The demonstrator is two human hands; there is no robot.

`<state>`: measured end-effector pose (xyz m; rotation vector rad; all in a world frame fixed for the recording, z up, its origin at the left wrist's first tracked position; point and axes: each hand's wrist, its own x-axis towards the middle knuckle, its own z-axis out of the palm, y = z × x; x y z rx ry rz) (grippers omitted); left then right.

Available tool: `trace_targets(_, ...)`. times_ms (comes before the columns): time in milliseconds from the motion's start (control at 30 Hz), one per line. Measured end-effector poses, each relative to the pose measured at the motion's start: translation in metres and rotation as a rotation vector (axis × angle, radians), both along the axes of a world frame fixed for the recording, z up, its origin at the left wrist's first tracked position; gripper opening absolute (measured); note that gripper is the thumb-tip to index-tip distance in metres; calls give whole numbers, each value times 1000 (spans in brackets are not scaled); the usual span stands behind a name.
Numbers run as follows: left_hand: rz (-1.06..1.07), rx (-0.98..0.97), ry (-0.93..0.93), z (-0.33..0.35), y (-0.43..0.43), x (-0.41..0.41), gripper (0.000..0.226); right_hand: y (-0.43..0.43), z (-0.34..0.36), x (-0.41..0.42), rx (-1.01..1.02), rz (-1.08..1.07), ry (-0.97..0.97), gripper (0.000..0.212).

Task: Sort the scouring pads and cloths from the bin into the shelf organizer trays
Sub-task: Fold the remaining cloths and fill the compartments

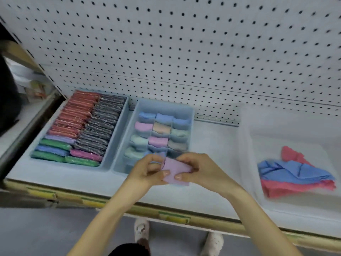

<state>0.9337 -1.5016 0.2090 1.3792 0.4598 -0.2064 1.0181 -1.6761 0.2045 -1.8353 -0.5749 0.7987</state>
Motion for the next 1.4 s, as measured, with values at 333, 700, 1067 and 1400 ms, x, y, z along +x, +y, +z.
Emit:
trace_targets(333, -15, 761, -143, -41, 141, -7, 19, 133, -37, -23, -464, -88, -472, 17)
trace_targets(700, -183, 1033, -323, -65, 159, -7, 20, 171, -69, -20, -484, 63, -780, 23)
trace_targets(1067, -236, 1051, -343, -80, 166, -7, 46, 168, -59, -15, -472, 209, -611, 13)
trace_targets(1400, -240, 1025, -343, -77, 167, -8, 42, 176, -33, -6, -662, 388, -504, 43)
